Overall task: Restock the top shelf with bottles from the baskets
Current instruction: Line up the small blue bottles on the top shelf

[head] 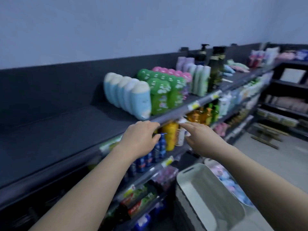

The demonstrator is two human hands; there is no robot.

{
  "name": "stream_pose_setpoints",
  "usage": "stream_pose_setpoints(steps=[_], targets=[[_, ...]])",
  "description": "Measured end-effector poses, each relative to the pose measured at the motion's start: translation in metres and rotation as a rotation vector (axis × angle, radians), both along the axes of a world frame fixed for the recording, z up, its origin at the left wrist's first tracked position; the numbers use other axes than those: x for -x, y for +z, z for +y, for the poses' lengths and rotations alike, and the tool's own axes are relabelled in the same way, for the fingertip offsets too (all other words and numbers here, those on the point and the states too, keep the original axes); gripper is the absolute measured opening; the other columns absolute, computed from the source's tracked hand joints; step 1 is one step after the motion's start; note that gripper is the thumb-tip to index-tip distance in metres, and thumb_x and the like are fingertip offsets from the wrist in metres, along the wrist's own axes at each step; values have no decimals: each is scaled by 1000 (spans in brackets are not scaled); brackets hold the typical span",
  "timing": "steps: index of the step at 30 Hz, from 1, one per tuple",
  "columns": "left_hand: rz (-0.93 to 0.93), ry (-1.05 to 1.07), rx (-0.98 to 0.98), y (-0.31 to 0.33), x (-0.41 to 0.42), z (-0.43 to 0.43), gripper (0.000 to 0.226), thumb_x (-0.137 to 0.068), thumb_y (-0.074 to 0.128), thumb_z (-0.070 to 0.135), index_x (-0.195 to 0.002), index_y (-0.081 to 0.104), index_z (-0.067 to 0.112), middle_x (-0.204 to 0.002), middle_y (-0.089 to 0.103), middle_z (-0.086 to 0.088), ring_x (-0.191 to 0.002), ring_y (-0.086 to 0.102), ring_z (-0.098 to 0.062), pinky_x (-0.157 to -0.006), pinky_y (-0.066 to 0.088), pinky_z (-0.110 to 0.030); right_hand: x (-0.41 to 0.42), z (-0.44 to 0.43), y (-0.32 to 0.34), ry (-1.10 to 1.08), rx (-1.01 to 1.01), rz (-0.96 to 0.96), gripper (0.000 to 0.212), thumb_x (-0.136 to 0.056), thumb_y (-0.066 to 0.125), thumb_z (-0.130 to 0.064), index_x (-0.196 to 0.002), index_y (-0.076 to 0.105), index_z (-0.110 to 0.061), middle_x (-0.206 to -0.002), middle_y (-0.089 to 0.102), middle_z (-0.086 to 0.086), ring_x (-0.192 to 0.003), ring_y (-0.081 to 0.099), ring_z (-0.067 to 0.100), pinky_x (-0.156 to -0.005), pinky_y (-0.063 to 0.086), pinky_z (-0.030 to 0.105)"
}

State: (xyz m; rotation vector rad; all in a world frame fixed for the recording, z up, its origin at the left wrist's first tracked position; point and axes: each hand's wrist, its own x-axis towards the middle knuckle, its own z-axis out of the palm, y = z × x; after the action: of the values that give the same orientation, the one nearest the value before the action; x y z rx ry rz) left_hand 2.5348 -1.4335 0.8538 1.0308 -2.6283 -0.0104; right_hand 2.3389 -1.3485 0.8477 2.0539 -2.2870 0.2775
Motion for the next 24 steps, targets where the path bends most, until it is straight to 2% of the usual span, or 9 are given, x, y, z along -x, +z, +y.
stream_pose_setpoints(steps=[5,11,15,19,24], targets=[[-72,-170,-80,-51,132,39,35,-95,46,40,-125,54,23,-122,60,1,-113,55,-24,-88,48,-41,124,73,-47,-203,-94,-52,52,-95,46,-20,-146,36,-21,-149,42,0,-135,40,22,-108,34,34],[-112,-253,-205,-114,257,72,30,-95,47,38,-118,55,21,-116,60,2,-109,56,-24,-83,49,-41,242,135,-108,-423,-198,-171,53,-93,49,-21,-145,38,-23,-144,49,3,-129,46,27,-105,38,35],[-171,-297,-284,-157,312,77,32,-95,48,37,-123,56,25,-117,60,3,-109,56,-24,-82,48,-36,293,153,-153,-528,-264,-262,51,-94,50,-21,-144,40,-20,-145,48,5,-131,45,25,-105,35,29],[-281,-361,-281,-203,359,62,38,-94,49,36,-131,53,26,-121,62,0,-111,58,-25,-85,48,-35,326,154,-207,-590,-341,-321,49,-90,48,-15,-138,47,-22,-138,55,8,-124,52,28,-103,42,35],[-423,-412,-335,-269,418,17,32,-89,52,38,-116,59,21,-114,64,-2,-105,60,-27,-85,50,-39,358,135,-268,-624,-372,-392,47,-88,47,-13,-133,51,-24,-127,62,8,-115,57,31,-94,47,35]])
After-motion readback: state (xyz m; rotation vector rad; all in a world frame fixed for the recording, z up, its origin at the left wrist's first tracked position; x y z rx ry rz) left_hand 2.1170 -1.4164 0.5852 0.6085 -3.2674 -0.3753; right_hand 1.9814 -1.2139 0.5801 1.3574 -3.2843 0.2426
